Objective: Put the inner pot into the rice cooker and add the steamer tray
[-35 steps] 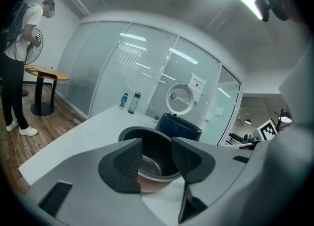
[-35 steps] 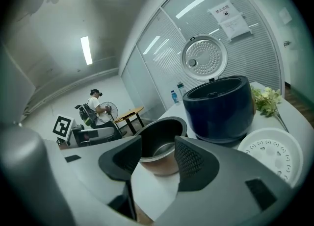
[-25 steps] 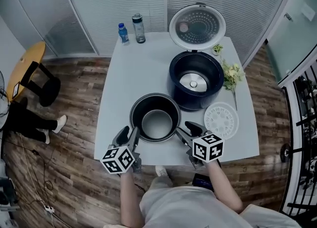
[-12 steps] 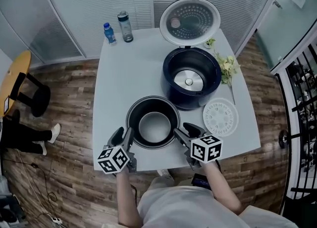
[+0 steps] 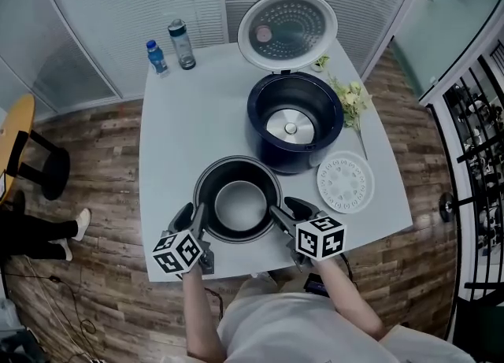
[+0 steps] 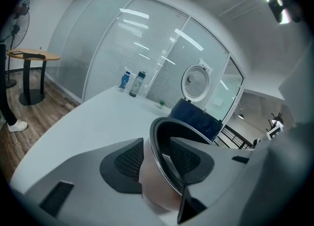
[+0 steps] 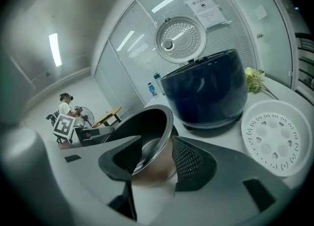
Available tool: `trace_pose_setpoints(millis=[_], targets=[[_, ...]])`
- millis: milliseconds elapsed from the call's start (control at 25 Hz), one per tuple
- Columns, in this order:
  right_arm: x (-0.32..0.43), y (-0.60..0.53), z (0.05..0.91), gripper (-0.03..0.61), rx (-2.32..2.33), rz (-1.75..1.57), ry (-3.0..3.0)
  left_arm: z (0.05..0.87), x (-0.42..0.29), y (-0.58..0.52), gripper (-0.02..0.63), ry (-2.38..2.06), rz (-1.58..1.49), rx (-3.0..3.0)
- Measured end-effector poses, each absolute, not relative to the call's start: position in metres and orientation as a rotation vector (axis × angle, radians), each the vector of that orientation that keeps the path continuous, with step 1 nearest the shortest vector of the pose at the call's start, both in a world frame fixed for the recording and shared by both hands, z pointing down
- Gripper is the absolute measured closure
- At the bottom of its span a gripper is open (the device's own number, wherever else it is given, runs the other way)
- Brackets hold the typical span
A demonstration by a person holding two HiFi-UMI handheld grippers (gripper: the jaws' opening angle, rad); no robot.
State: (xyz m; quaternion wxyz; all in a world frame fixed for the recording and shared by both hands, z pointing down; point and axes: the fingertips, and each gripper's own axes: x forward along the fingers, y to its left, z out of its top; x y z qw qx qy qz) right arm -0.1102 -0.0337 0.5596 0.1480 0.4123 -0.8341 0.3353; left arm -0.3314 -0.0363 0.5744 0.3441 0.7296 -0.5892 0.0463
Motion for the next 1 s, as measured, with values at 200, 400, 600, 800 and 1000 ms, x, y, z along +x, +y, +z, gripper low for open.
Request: trace_pose_setpoints(millis=[200,400,600,800,1000], targets=[[-0.111,-0.036,0.565,0.376,1.21,1.0,-2.383,0.577,-0.33,-0.041,0.458,-1.505,0.126,1.899],[-0.109,-0.043,0.563,0.445,1.255,0.987,-2.376,0.576,-0.331,-0.048,0.523,-1.528,0.169,1.923],[-0.11,-0.045,0.566,0.453,1.263,0.99,-2.379,0.579,-0.329,-0.048,0.528,-1.512,0.167,1.923],[-0.111,-0.045,0.566,0.459,1.265,1.009,-2.383,0.579,-0.33,-0.05,0.535,-1.483,0.134,1.905],[-0.11,-0.044,0.563,0.463,1.289,0.944,-2.365,0.578,-0.329,-0.046,0.538,-1.467,0.098,1.888]])
